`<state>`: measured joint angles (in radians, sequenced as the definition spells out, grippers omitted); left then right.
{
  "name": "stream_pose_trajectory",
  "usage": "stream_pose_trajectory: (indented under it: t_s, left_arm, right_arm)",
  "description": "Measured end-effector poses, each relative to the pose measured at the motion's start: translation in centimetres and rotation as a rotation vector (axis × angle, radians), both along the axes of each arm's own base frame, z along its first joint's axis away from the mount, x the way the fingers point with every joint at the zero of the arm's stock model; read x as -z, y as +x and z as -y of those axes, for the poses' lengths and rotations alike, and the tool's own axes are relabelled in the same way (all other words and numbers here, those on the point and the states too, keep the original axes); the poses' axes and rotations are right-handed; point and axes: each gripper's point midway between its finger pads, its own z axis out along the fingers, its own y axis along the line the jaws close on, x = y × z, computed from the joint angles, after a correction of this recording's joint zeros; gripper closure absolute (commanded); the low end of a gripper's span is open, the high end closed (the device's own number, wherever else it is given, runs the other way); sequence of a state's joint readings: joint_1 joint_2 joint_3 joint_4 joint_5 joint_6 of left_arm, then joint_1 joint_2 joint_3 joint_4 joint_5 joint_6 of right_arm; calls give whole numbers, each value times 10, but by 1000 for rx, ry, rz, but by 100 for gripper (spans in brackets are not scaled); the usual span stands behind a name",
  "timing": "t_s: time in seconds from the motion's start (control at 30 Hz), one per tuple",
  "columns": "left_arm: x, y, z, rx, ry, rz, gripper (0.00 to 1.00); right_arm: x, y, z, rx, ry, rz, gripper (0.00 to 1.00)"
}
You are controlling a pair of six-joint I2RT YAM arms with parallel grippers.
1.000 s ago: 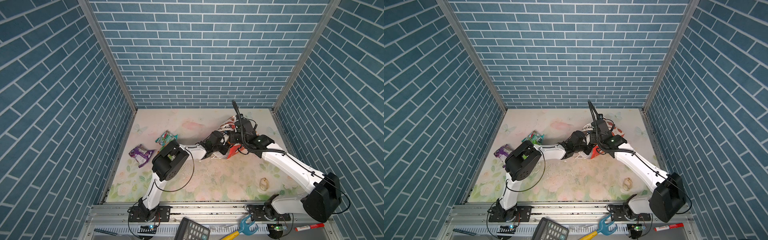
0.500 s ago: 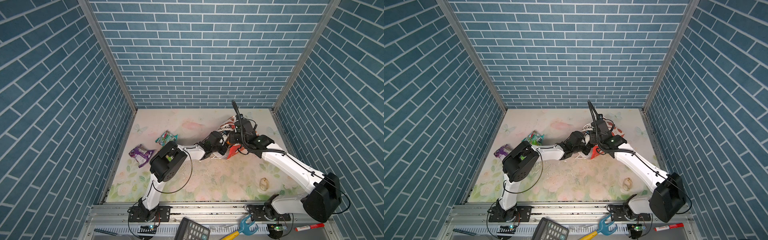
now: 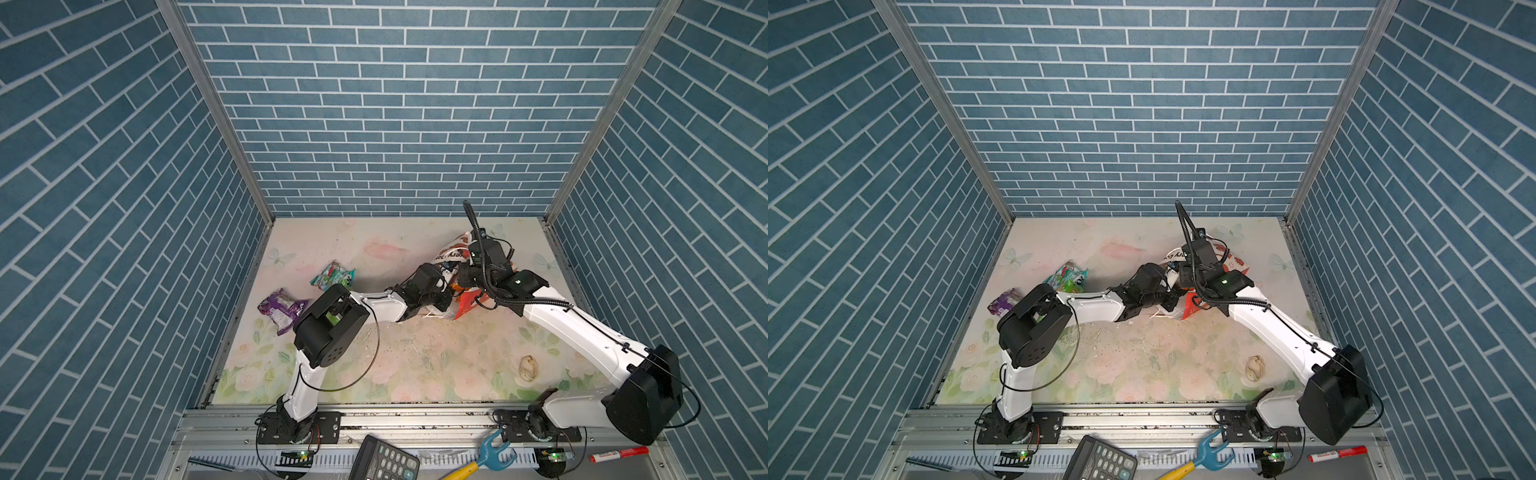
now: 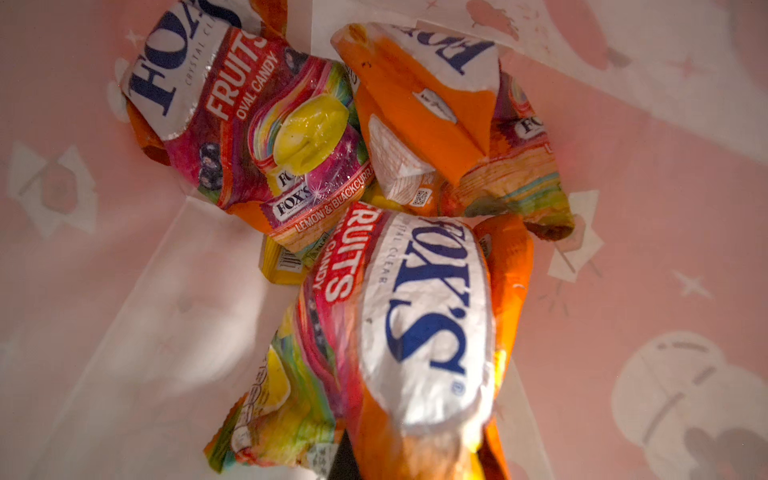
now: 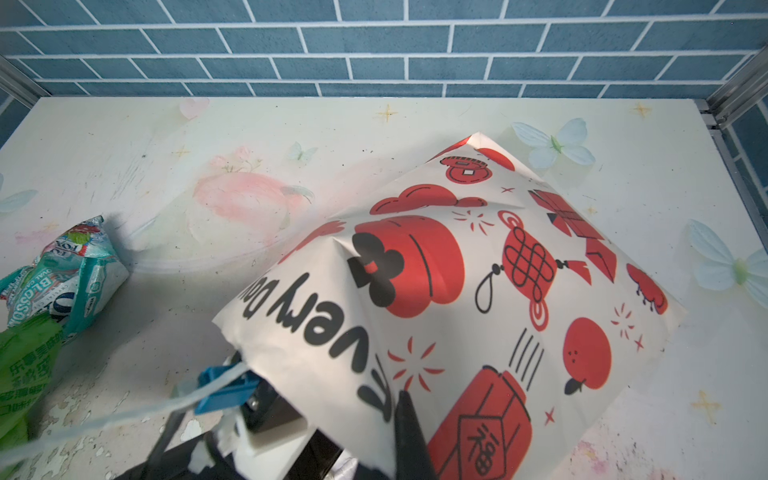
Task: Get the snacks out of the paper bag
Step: 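Close the left gripper on a Fox's fruit candy packet inside the bag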
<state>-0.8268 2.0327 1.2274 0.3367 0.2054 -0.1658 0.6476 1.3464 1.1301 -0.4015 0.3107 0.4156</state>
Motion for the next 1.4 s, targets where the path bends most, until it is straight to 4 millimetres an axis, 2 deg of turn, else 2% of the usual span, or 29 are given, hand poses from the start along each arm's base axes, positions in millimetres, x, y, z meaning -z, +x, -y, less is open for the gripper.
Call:
stream_pose_trajectory:
  t_s: [0.7, 1.17, 1.4]
  left_arm:
    - [-5, -7, -9, -5, 8, -2, 100]
    - [-20, -10, -15, -16, -7, 20, 100]
    - [-18, -11, -20, -25, 0, 22, 100]
  right_arm:
    - [-1, 1, -1, 0, 4, 5, 100]
    - [-2, 2, -1, 1, 7, 10, 100]
    - [-2, 2, -1, 1, 7, 10, 100]
